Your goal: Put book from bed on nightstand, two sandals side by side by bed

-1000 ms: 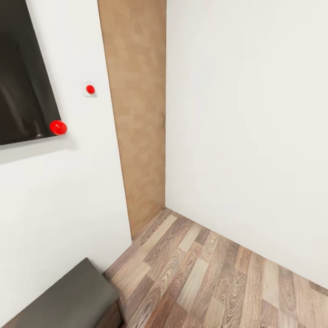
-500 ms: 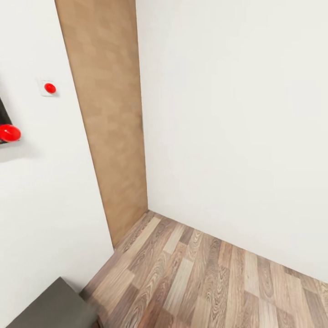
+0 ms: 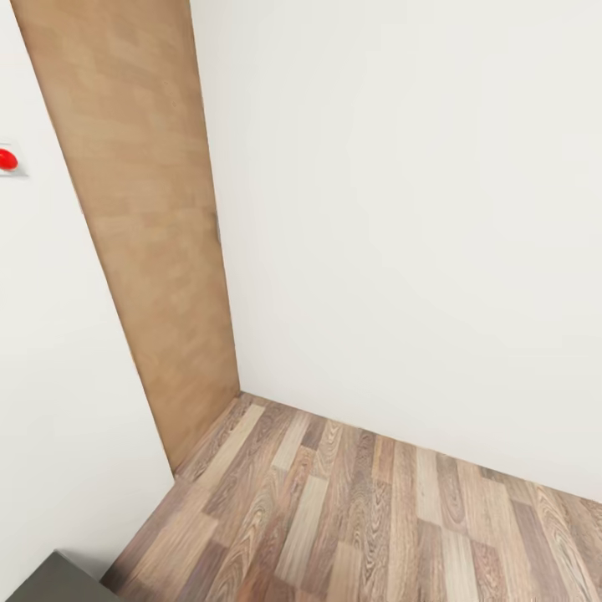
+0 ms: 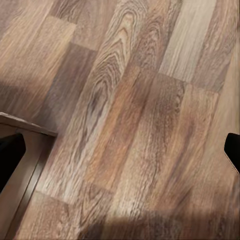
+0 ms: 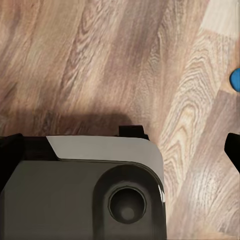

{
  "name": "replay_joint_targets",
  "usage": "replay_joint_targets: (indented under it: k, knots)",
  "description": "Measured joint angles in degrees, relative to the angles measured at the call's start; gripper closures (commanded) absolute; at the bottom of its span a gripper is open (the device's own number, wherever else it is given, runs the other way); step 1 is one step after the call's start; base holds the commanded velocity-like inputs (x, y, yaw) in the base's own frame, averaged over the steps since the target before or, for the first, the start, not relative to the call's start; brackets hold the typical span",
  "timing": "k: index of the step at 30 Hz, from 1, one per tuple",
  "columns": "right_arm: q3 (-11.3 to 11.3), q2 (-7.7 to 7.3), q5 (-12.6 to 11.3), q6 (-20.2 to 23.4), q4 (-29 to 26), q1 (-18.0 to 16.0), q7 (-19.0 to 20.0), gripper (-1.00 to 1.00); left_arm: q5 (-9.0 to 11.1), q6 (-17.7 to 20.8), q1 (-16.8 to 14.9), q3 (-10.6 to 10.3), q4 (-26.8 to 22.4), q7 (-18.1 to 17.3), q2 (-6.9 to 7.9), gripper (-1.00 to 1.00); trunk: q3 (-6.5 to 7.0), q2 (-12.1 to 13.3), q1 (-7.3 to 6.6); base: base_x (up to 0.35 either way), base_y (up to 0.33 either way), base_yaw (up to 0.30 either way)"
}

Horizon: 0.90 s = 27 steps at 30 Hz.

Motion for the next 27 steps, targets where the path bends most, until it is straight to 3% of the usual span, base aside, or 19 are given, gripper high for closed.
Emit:
replay_joint_targets:
  k: [15,27]
  knots:
    - [0.0,0.0,0.0,0.0,0.0,0.0,0.0,-1.0,0.0,0.0,0.0,0.1,0.0,0.0,0.0,-1.0,0.0,0.0,0.01,0.253,0.0,-0.273]
    - [0.0,0.19,0.1,0.0,0.0,0.0,-0.2,-1.0,0.0,0.0,0.0,0.0,0.0,0.0,0.0,-1.0,0.0,0.0,0.0,0.168,0.097,-0.02]
